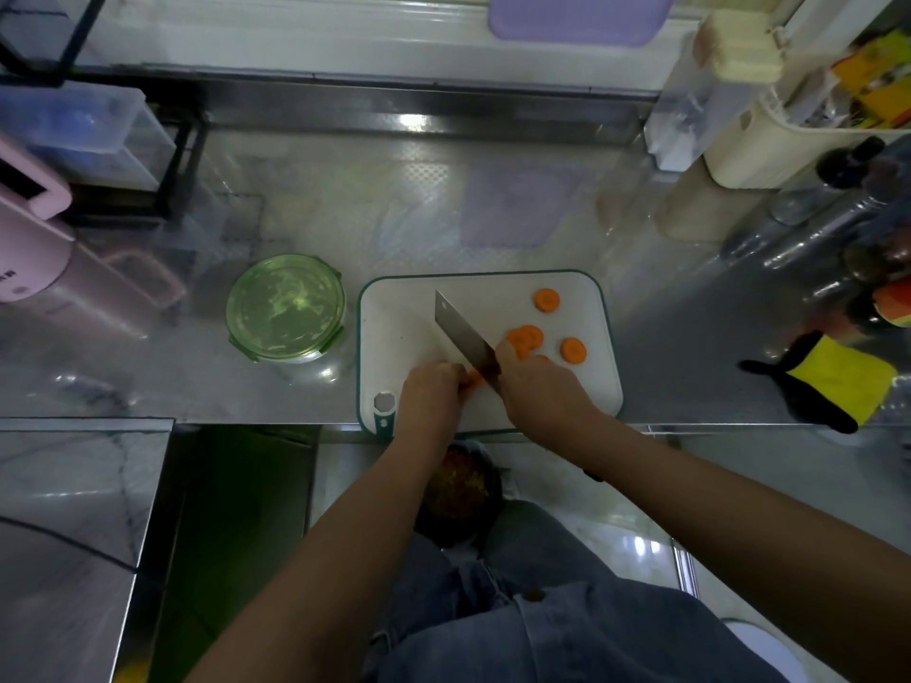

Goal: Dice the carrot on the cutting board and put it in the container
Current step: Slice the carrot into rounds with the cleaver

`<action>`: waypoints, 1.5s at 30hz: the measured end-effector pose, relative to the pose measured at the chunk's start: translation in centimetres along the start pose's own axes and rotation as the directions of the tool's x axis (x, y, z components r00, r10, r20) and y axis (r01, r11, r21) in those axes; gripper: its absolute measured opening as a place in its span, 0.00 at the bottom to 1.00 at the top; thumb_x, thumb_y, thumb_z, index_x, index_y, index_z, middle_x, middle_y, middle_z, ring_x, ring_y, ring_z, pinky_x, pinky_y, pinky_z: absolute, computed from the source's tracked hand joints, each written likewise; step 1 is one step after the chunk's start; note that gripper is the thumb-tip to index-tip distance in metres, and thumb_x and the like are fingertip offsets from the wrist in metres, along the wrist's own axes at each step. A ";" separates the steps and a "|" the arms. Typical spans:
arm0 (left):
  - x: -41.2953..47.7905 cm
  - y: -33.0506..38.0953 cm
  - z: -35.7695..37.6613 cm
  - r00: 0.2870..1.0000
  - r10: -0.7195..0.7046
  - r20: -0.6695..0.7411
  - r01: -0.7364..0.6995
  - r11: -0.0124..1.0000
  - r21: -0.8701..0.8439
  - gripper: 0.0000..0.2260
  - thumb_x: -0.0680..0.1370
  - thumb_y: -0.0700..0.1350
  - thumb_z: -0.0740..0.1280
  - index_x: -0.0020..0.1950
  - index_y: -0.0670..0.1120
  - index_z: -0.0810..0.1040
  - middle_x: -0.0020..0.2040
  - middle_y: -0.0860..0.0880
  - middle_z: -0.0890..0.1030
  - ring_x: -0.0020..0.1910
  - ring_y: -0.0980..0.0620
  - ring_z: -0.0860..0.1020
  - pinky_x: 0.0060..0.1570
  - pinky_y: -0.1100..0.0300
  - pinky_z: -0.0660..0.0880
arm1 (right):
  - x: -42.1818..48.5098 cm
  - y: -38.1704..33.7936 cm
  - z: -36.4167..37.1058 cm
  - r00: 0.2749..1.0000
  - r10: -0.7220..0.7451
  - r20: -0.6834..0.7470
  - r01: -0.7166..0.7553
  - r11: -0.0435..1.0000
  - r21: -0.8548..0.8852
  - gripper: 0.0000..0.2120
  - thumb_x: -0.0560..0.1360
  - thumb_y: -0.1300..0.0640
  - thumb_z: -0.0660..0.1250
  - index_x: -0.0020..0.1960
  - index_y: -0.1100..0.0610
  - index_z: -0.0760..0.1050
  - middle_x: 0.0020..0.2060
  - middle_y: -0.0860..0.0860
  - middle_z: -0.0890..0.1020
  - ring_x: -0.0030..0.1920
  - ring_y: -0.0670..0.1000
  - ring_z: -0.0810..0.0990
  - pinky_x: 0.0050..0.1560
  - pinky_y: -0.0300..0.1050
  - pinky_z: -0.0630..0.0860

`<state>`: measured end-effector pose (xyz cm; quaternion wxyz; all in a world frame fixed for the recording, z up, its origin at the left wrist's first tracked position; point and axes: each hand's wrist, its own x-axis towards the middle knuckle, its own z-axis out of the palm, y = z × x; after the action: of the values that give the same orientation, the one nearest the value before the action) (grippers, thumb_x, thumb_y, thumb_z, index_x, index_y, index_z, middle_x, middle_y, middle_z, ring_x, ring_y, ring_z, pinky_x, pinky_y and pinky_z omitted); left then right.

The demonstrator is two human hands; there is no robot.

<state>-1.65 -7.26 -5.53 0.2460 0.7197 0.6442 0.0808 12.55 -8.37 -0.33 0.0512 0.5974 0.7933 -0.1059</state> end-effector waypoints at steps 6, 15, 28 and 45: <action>0.0 0.1 -0.1 1.000 -0.003 0.005 0.003 1.000 -0.004 0.08 0.77 0.44 0.65 0.46 0.44 0.83 0.44 0.43 0.82 0.44 0.44 0.79 0.46 0.54 0.71 | 0.1 0.2 0.2 1.000 0.018 0.019 -0.018 1.000 0.008 0.12 0.79 0.61 0.56 0.62 0.59 0.64 0.47 0.57 0.79 0.42 0.57 0.79 0.32 0.44 0.62; -0.2 0.2 -0.3 1.000 0.006 -0.002 -0.006 1.000 -0.014 0.08 0.77 0.42 0.64 0.47 0.45 0.84 0.44 0.44 0.82 0.43 0.46 0.79 0.46 0.56 0.72 | 0.9 -0.1 2.1 0.998 0.009 -0.060 -0.004 0.997 0.077 0.12 0.69 0.65 0.72 0.49 0.61 0.72 0.33 0.55 0.78 0.27 0.55 0.76 0.22 0.38 0.52; -0.4 0.5 -0.6 1.000 -0.019 -0.001 0.019 1.000 0.001 0.09 0.78 0.44 0.63 0.44 0.44 0.82 0.43 0.43 0.81 0.44 0.43 0.78 0.45 0.53 0.71 | 1.1 1.3 1.1 1.000 0.014 -0.018 -0.009 0.961 0.277 0.15 0.81 0.56 0.56 0.64 0.62 0.64 0.46 0.61 0.78 0.39 0.61 0.78 0.32 0.48 0.68; -0.2 0.4 -0.4 1.000 0.004 0.002 -0.004 1.000 0.024 0.08 0.77 0.42 0.64 0.48 0.45 0.83 0.45 0.44 0.81 0.46 0.44 0.78 0.46 0.55 0.71 | -0.3 0.8 0.2 0.999 0.005 0.037 -0.009 0.994 0.112 0.15 0.81 0.57 0.55 0.66 0.60 0.62 0.48 0.59 0.79 0.44 0.60 0.79 0.34 0.46 0.66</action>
<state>-1.52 -7.42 -5.00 0.2378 0.7239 0.6435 0.0727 13.39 -8.51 -0.53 0.0324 0.6002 0.7829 -0.1608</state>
